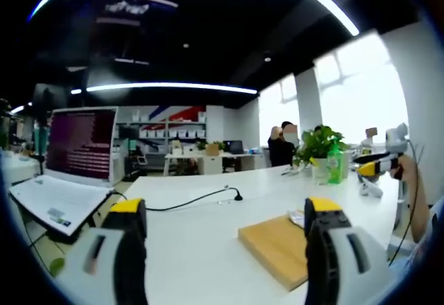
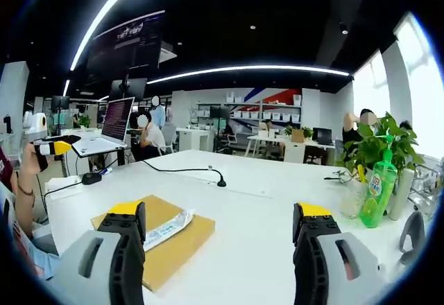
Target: Pick up the toothpaste unscrew the cap squeeze it onto the small board screw the cap back on and return it to the table
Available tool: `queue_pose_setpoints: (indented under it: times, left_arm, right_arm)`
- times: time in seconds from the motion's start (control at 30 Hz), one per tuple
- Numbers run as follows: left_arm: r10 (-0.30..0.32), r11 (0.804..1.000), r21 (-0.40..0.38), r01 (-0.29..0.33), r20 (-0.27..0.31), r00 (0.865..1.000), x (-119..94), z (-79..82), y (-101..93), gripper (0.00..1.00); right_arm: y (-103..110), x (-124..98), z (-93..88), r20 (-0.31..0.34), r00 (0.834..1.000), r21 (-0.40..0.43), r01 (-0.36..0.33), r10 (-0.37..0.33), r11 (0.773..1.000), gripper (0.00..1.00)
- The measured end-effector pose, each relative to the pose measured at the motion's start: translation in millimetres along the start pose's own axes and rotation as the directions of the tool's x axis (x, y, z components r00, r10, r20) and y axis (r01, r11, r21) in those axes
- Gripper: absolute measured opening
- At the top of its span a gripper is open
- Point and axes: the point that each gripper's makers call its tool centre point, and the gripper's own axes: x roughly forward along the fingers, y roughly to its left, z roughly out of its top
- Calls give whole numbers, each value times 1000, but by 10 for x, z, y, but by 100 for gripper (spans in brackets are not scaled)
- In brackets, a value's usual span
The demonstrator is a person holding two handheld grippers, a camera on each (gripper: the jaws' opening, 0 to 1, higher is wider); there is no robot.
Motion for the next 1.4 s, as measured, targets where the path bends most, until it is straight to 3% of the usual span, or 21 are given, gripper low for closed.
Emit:
queue_pose_setpoints:
  times: [0.17, 0.63, 1.03, 1.17, 1.4]
  left_arm:
    - [-47, 999, -22, 47, 24, 999, 14, 40, -110, 100]
    - [-104, 994, -29, 104, -5, 995, 71, -41, -249, 100]
    - [-115, 992, -58, 115, -5, 993, 113, -54, -278, 100]
    - [-166, 984, -63, 167, 7, 986, 133, -31, -455, 100]
    - [-187, 981, -56, 186, -17, 982, 168, -111, -548, 100]
  right_arm:
    - [57, 91, -3, -13, 999, 10, -33, 33, 999, 91]
    - [285, 315, -180, -96, 989, -9, -113, 112, 994, 89]
    - [475, 441, -353, -162, 971, -21, -179, 173, 984, 82]
    - [525, 510, -438, -192, 963, -18, -195, 188, 981, 82]
    - [602, 577, -536, -227, 949, -15, -229, 220, 973, 80]
